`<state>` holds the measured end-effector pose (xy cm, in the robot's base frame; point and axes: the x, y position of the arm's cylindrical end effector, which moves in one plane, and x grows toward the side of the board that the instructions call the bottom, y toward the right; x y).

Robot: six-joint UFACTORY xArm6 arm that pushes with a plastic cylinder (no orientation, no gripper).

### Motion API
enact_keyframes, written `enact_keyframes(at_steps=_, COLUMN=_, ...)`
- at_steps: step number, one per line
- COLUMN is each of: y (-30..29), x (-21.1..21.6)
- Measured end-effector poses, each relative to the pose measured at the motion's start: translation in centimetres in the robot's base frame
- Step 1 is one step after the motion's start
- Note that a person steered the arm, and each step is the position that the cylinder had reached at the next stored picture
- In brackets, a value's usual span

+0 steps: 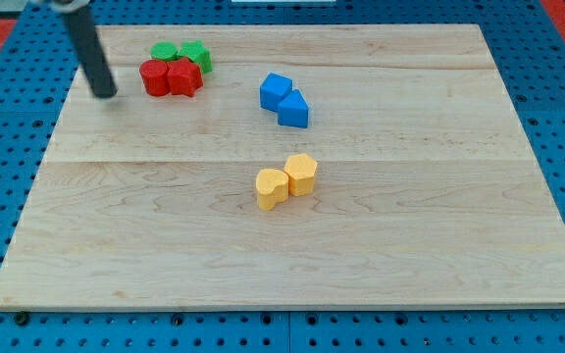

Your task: Push the blue cube close to the right side of the red star

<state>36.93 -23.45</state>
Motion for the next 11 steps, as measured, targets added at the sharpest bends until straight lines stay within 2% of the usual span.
enact_keyframes(at_steps=1, y=10.7, x=3.2)
enact_keyframes(at_steps=2, y=25.0, x=3.9)
enact_keyframes(at_steps=3, y=35.3, x=1.3)
enact_keyframes(at_steps=4, y=31.6, x=-1.2)
enact_keyframes(at_steps=6, y=20.6, x=-2.1)
enact_keyframes(at_steps=7, y=17.6, x=-2.3)
enact_keyframes(at_steps=8, y=15.3, x=-4.7)
enact_keyframes(at_steps=9, y=18.0, x=-2.2)
enact_keyframes(at_steps=10, y=21.4, x=-6.2)
enact_keyframes(at_steps=11, y=21.8, x=-9.8)
